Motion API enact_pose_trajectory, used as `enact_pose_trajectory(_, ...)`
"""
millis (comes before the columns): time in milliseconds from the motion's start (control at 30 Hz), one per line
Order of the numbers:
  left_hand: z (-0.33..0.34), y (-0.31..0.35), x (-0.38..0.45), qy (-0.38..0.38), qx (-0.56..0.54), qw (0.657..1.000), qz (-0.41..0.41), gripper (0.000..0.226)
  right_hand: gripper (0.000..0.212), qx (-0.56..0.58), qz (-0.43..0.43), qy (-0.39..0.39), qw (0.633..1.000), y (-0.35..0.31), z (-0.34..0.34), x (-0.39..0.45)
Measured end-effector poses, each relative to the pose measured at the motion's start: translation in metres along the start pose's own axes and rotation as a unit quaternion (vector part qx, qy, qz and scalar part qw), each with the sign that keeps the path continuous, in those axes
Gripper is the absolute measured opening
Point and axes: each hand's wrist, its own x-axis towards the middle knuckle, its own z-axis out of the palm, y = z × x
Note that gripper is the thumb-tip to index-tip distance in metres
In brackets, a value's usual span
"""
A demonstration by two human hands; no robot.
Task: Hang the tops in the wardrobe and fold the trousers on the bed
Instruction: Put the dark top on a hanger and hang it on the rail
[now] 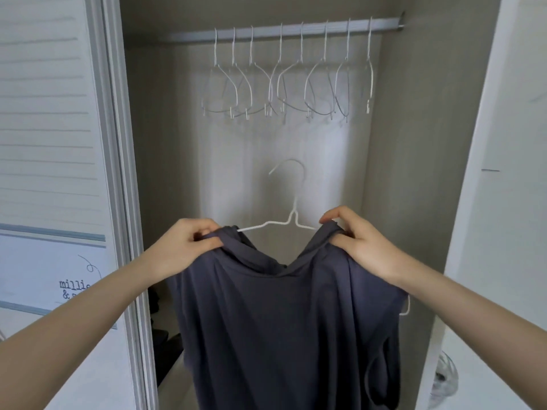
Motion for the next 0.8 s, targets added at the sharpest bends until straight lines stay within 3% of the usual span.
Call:
enact_pose_trajectory(167,-0.004,-0.007,0.002,0.079,-0.019,0.996,-0.03,0.013,0.03,-0.221,0.134,-0.019,0.966,0.008,-0.028,0.009)
enact_pose_trajectory(233,-0.007,-0.009,0.003,0.089,-0.024,0.995,-0.032,0.013,0.031,-0.244,0.142,-0.049,0.958,0.01,-0.031,0.007)
enact_pose_trajectory(333,-0.009,-0.007,0.007,0.088,-0.03,0.995,-0.027,0.014,0.044,-0.177,0.097,-0.059,0.978,0.008,-0.023,0.004)
enact_pose_trajectory(500,-0.012,-0.007,0.016,0.055,0.009,0.998,-0.01,0.027,0.044,-0.127,0.036,-0.021,0.991,0.001,-0.019,0.002)
enact_pose_trajectory(600,-0.024,-0.019,0.02,0.095,-0.002,0.995,-0.017,0.026,0.044,-0.089,0.073,-0.021,0.993,-0.001,-0.031,-0.003)
enact_pose_trajectory(667,-0.025,-0.021,0.025,0.102,0.036,0.994,-0.011,0.023,0.044,-0.004,0.116,-0.038,0.993,-0.007,-0.032,-0.007)
enact_pose_trajectory(800,-0.013,-0.011,0.047,0.08,0.128,0.988,0.009,0.014,0.026,0.145,0.189,-0.052,0.97,-0.028,-0.024,-0.005)
